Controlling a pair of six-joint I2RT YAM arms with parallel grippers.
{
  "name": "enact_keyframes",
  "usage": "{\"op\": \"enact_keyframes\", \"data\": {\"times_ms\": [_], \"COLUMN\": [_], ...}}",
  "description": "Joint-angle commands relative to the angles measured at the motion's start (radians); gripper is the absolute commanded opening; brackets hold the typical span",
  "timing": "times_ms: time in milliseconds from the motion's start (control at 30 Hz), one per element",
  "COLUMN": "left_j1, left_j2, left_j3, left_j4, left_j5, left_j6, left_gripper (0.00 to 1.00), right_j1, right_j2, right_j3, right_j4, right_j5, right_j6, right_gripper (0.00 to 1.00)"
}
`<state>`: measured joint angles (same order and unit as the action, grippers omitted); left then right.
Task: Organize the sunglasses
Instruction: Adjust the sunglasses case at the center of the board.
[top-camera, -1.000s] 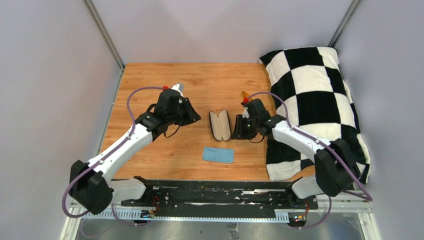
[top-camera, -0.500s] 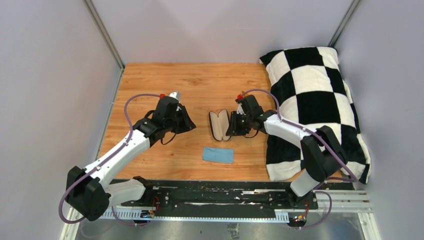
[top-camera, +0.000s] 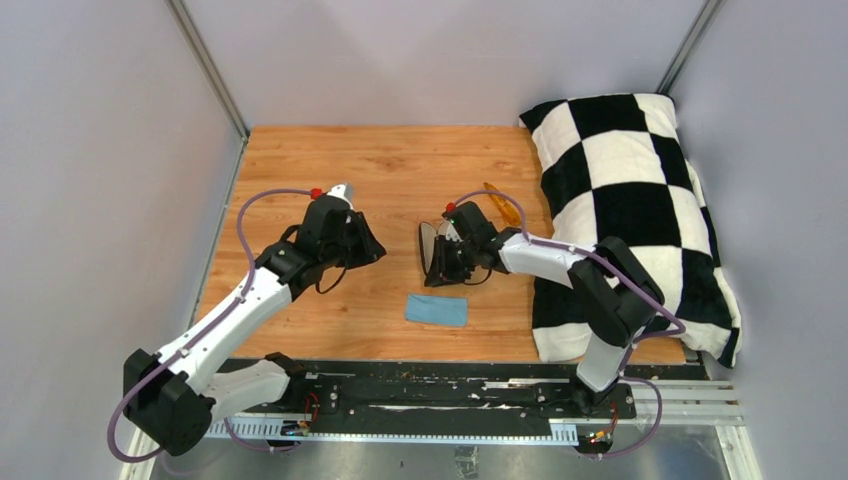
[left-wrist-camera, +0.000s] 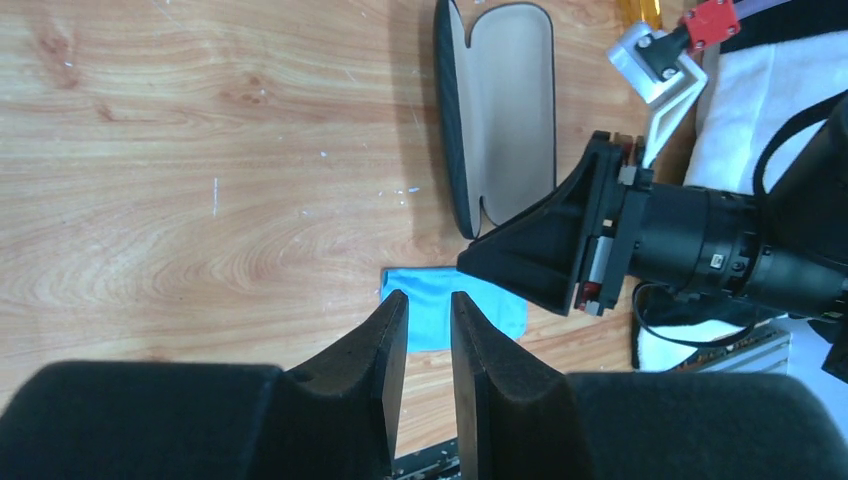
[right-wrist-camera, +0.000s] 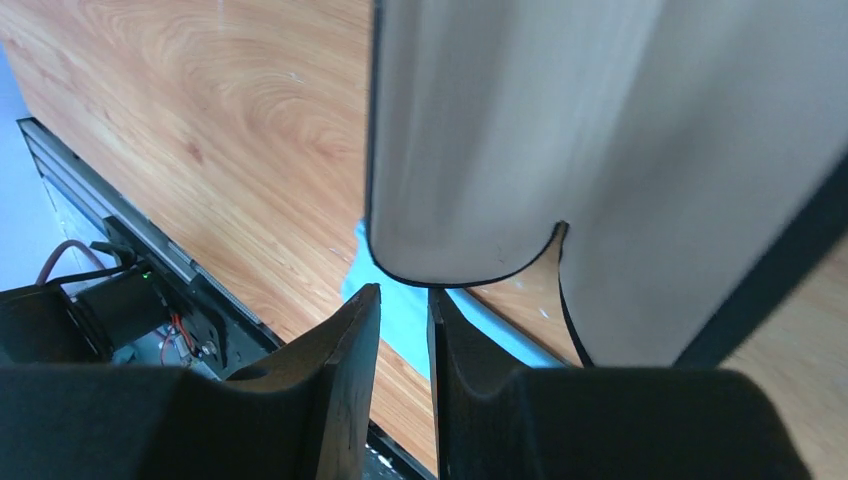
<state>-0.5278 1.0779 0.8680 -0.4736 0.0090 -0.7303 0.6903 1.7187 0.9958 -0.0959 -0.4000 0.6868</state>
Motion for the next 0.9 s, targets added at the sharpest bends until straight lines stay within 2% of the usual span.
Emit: {"op": "enact_keyframes", "data": {"times_ms": [0, 133, 300, 567, 700, 867], "left_j1": [-0.005, -0.005, -0.006, -0.006, -0.006, -0.006], "left_j2": [-0.038, -0.048, -0.101, -0.207, -0.226, -0.189], "left_j3": [-0.015, -0.021, -0.047, -0.050, -0.054, -0.080], "left_j4": [-0.034, -0.051, -0.069, -0.153, -0.166, -0.121], "left_j5": [-0.054, -0.054, -0.074, -0.118, -0.120, -0.071], "left_j6": [0.018, 0.018, 0.004, 0.017, 0.022, 0.025], "left_gripper": [0.27, 0.27, 0.27, 0.29, 0.30, 0.31], "right_j1": [0.023, 0.023, 0.023, 0.022, 0.023, 0.029], "right_j2": [0.027, 0.056, 0.166, 0.317, 0.299, 0.157], "right_j3": [0.075, 0.130, 0.238, 0.471, 0.526, 0.456], "right_j4": [0.009, -0.024, -0.040, -0.104, -0.137, -0.218], "right_j5": [-0.014, 0.004, -0.002, -0.001, 0.012, 0.135], "right_j6": [0.017, -0.017, -0.039, -0.077, -0.101, -0.197], "right_gripper": [0.30, 0.31, 0.30, 0.30, 0.30, 0.30]}}
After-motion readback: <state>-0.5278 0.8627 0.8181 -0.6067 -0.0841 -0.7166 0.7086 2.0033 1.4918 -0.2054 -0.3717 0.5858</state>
